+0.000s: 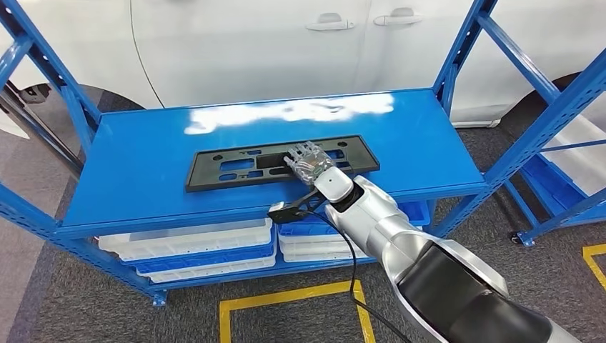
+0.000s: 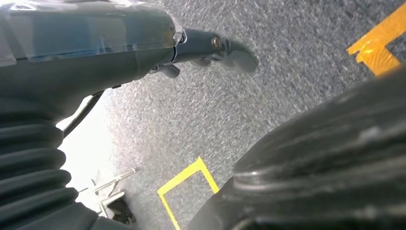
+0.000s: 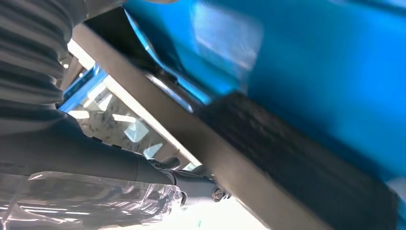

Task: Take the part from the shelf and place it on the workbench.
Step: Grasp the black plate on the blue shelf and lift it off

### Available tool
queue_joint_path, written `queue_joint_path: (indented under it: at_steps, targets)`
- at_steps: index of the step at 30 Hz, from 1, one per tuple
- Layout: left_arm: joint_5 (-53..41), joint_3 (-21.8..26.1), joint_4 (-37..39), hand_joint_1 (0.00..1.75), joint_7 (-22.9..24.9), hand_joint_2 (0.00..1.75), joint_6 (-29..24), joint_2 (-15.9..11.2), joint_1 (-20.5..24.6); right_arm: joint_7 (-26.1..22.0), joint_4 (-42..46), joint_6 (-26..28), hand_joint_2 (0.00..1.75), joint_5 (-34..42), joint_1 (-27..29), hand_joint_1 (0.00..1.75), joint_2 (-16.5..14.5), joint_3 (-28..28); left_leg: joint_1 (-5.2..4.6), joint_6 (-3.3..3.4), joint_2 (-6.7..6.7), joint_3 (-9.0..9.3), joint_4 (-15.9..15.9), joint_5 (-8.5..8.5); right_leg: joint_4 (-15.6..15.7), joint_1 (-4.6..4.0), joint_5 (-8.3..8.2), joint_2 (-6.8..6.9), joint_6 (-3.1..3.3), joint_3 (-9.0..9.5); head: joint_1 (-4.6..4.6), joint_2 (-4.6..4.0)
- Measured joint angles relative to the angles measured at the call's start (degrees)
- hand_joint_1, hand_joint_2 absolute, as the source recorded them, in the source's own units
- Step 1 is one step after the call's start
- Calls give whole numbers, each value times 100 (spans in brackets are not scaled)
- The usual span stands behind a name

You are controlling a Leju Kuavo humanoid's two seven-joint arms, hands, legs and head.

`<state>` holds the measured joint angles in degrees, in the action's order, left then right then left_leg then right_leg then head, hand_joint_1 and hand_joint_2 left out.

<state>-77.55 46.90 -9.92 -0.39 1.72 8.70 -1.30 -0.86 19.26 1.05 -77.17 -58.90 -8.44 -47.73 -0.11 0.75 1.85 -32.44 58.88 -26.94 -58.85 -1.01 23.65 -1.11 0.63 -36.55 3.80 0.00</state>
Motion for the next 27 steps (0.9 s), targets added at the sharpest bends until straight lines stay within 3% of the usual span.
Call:
queue_joint_path:
  at_steps: [2,4,6,7,8,9,11,12,14,17,19,21,22,23,24,25,27]
  targets:
    - [0,0,-1,0,0,0,0,-9,0,-10,-4,0,175,-7,0,62,-16,-1,-6,-60,-9,-7,21,-39,75,46,-24,10,35,51,1,0]
    - [0,0,-2,0,-17,0,1,-18,0,-36,-5,-3,175,-16,-3,146,-40,-1,-9,-126,-23,-183,406,-257,153,90,-47,20,76,118,2,0]
    - [0,0,-2,0,-106,0,-1,-17,-4,-77,-14,-10,175,-26,11,171,-50,-1,-6,-187,-5,-508,1126,-575,164,89,-37,25,107,150,2,0]
    - [1,0,-2,0,-157,0,-2,-17,-6,-96,-21,-14,175,-29,25,175,-50,-1,-9,-209,9,-610,1401,-655,162,88,-29,25,113,165,2,0]
    - [1,0,-2,0,-181,0,-2,-18,-5,-109,-27,-15,175,-33,37,175,-50,-1,-13,-225,18,-615,1484,-626,158,88,-20,22,114,180,2,0]
    - [1,0,-2,0,-167,0,-2,-19,-3,-119,-31,-15,175,-36,43,175,-50,-1,-11,-236,17,-525,1358,-494,147,89,-12,16,111,190,2,0]
    - [1,0,-2,0,-88,0,1,-24,0,-137,-33,-10,175,-44,37,175,-50,-1,8,-246,-26,-190,675,-113,104,85,11,0,85,191,2,0]
    - [1,0,-1,0,-56,0,3,-26,-2,-145,-33,-5,175,-47,28,175,-50,-1,12,-237,-46,-43,347,-2,69,73,23,-6,65,171,2,0]
    - [1,0,-1,0,-33,0,7,-29,-6,-156,-34,13,175,-52,9,175,-45,1,2,-145,-59,67,46,9,26,42,19,-10,12,102,2,0]
    - [1,0,0,0,-28,0,9,-21,-6,-159,-34,42,175,-55,-9,175,-37,5,15,7,-40,45,-19,24,-25,31,21,1,-71,33,0,0]
    - [1,0,0,0,-28,0,10,-15,-7,-164,-33,63,175,-59,-27,175,-37,7,40,68,-57,43,-47,53,-371,54,236,22,-145,-110,0,0]
    - [1,0,0,0,-29,0,10,-15,-7,-170,-35,79,175,-67,-30,175,-37,8,39,95,-68,32,-47,61,-1129,88,603,45,-213,-453,0,0]
    - [1,0,0,0,-29,0,10,-15,-7,-173,-37,83,175,-70,-20,175,-37,8,38,98,-70,28,-47,63,-1477,104,726,51,-232,-617,0,0]
    - [1,0,0,0,-30,0,10,-15,-7,-175,-38,85,175,-73,-11,175,-37,8,38,99,-67,28,-46,64,-1648,115,746,53,-241,-696,0,0]
    - [1,0,0,0,-31,0,10,-15,-7,-180,-39,89,175,-75,-8,175,-37,8,38,98,-62,34,-45,63,-1582,123,655,54,-238,-657,0,0]
    - [1,0,0,0,-32,0,10,-15,-7,-187,-38,92,175,-76,-12,175,-37,8,38,93,-56,45,-45,61,-1283,126,476,54,-224,-502,0,0]
    - [1,0,0,0,-35,0,10,-14,-7,-202,-35,98,175,-80,-30,175,-37,8,29,65,-40,61,-41,51,-438,109,140,42,-168,-79,0,0]
